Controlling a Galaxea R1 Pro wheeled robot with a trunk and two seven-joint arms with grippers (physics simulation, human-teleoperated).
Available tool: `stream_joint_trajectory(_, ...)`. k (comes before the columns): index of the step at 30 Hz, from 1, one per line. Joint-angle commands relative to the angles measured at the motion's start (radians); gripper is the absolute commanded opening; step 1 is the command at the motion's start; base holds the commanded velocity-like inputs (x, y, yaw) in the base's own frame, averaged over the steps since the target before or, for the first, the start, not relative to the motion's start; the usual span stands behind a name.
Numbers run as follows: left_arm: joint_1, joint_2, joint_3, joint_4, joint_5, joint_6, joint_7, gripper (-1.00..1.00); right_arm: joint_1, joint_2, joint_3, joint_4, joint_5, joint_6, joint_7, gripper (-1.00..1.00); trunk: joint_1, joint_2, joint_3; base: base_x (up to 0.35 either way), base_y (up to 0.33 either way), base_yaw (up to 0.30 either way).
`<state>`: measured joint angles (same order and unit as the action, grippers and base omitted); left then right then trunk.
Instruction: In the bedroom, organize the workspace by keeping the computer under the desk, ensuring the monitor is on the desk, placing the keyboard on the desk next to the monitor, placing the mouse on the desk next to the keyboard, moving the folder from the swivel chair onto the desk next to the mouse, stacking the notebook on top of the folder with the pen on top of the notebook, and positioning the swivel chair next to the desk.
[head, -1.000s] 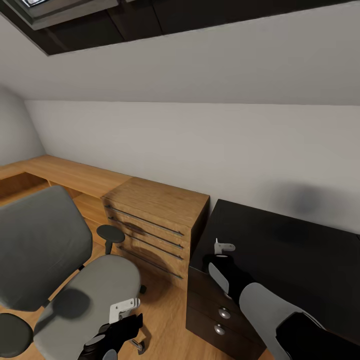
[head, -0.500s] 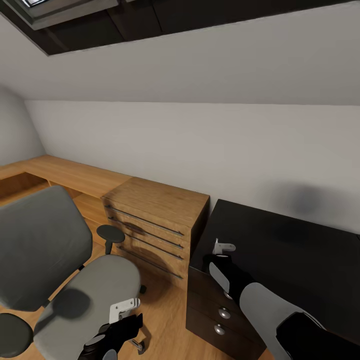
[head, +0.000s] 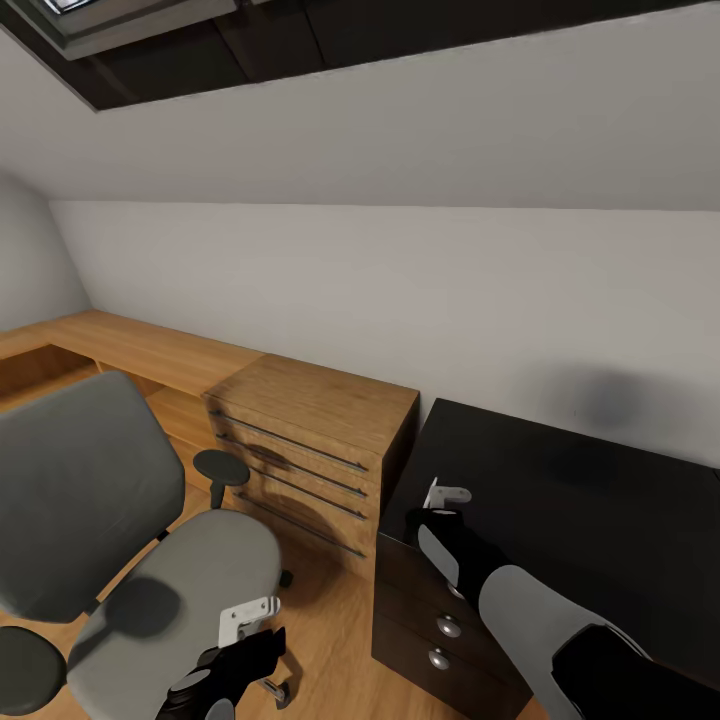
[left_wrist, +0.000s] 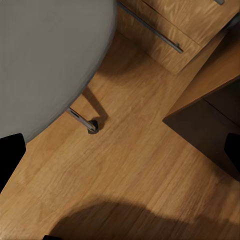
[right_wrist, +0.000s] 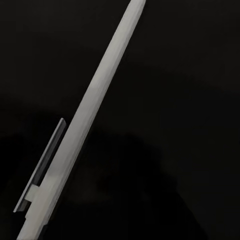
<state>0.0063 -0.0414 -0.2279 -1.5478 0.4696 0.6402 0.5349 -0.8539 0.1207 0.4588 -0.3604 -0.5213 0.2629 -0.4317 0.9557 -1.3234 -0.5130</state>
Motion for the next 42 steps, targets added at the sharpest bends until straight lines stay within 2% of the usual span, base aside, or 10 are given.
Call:
stream_joint_trajectory(1,0.0,0.0,-0.001,-0.002,0.011,0.001,0.01,1.0,0.0,-0.001,0.008,0.02,-0.006,0.012,-0.009,-1.0,0.0,0.0,-0.001,0.0,0.0,0.0)
stream_joint_trajectory(9,0.0,0.0,-0.001,0.0,0.011,0.001,0.01,1.0,0.0,0.0,0.007,-0.005,-0.017,0.019,-0.007,-1.0,0.0,0.0,-0.001,0.0,0.0,0.0)
stream_joint_trajectory(16,0.0,0.0,-0.001,0.001,0.011,0.001,0.009,1.0,0.0,-0.003,0.007,-0.023,-0.067,0.04,-0.008,-1.0,0.0,0.0,-0.001,0.0,0.0,0.0)
stream_joint_trajectory(42,0.0,0.0,-0.001,0.002,0.011,0.001,0.01,1.0,0.0,-0.004,0.006,-0.041,-0.071,0.047,-0.009,-1.0,0.0,0.0,-0.001,0.0,0.0,0.0)
